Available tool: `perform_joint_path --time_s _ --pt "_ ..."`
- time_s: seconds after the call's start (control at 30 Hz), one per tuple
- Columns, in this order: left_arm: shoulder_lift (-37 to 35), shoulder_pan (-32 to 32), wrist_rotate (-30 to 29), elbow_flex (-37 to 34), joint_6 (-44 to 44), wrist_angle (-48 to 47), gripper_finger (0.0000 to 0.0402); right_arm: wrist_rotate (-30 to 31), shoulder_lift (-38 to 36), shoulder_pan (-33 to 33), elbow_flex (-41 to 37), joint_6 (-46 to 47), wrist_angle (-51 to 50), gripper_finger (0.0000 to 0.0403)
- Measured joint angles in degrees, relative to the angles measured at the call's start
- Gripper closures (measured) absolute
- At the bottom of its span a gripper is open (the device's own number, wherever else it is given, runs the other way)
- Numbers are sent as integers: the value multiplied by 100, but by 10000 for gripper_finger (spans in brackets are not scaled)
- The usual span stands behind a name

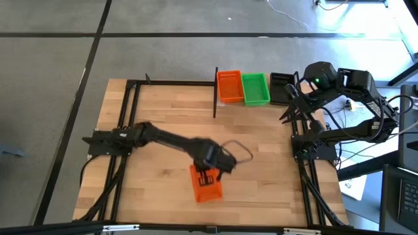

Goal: Stack baskets on shelf by color
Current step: Stack the orange bin on top of the orange bins on the shelf

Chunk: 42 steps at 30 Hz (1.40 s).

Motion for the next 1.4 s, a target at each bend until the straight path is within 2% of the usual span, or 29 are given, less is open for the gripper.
perform_joint_path --time_s 0.2,0.3,0.4,0.57,0.7,0.8,0.9,1.03,1.17,1.3,1.4 --pt "-707 578 -417 116 323 48 401 2 0 -2 0 -1 1 340" --pt "-1039 960 -934 122 759 56 402 2 0 -2 0 -1 13 340" --pt "-1306 1407 -1343 121 1475 120 402 3 0 -2 0 -1 152 340" --pt "-1585 2367 -1650 116 3049 554 401 200 49 -4 2 38 474 340" --pt "-1674 3192 -1485 120 4344 1564 401 924 190 -15 2 410 722 340" --pt "-1649 3770 -947 111 5011 2340 401 1357 346 -15 2 594 739 340" --pt "-1611 4228 -290 124 5427 2926 401 1480 503 -15 2 808 794 340" --pt "-1476 4609 26 111 5728 3304 401 1484 700 -13 2 1098 866 340" --pt "-1443 4813 627 114 5745 3543 401 1501 821 -13 2 1273 880 340" --pt "-1338 4853 756 112 5751 3668 401 1553 832 -13 2 1353 1053 340" --pt "-1195 4820 791 113 5764 3799 401 1847 826 -13 2 1355 1207 340"
